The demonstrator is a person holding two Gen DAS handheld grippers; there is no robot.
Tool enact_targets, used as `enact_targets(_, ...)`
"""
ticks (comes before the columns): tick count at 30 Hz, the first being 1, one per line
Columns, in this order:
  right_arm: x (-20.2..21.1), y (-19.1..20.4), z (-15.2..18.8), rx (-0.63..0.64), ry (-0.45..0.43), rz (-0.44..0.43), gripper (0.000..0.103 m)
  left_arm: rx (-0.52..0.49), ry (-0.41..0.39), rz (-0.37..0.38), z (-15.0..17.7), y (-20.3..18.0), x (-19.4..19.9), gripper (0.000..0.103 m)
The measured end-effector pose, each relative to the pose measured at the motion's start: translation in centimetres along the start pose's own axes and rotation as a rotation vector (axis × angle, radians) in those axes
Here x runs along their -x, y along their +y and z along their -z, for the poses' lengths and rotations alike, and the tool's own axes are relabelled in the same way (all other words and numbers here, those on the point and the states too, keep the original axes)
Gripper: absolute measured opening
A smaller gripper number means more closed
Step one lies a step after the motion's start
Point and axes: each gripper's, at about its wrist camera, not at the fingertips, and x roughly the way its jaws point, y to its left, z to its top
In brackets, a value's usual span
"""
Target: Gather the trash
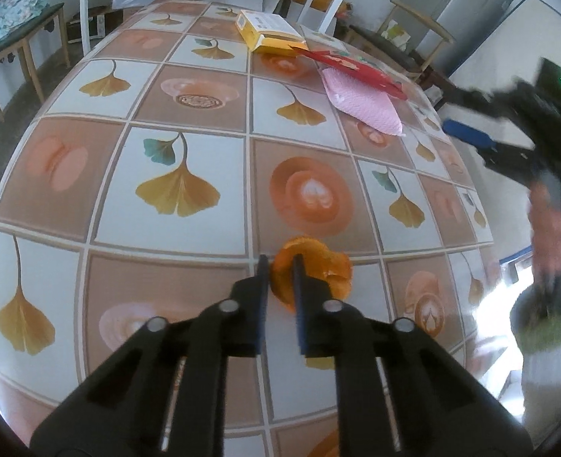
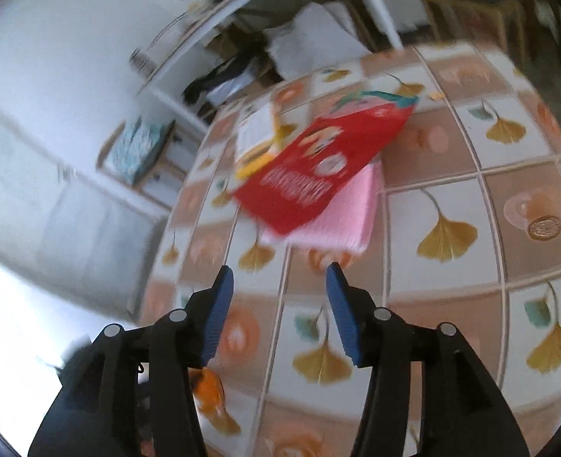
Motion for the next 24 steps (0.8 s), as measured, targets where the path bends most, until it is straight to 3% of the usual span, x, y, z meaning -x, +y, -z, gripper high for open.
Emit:
enact_targets(5, -3.0, -4.8, -4.4, -0.21, -0.006, -0.019, 0.05, -0.005, -0.005, -0.013, 0.1, -0.1, 0.1, 0.008)
enact_targets(12, -6.6, -8.6, -7.5, -0.338, -0.036, -0.008, 0.05, 0.01, -0.004, -0.012, 0.2, 0.0, 0.2, 0.005)
enact_targets(18, -7.8, -9.2, -8.7, -0.335, -0.077, -0.029, 0.028, 0.016, -0.004, -0.01, 0.3, 0.0, 0.2, 0.004)
enact_targets(20, -8.1, -9.2, -8.9, -0.333, -0.085, -0.033, 0.015, 0.016, -0.003, -0.009, 0.3, 0.0, 0.2, 0.004)
enact_targets(24, -7.5, -9.6, -9.0, -0.342, -0.112, -0.075, 0.008, 0.018, -0.004, -0.01, 0.3, 0.0, 0.3, 0.004)
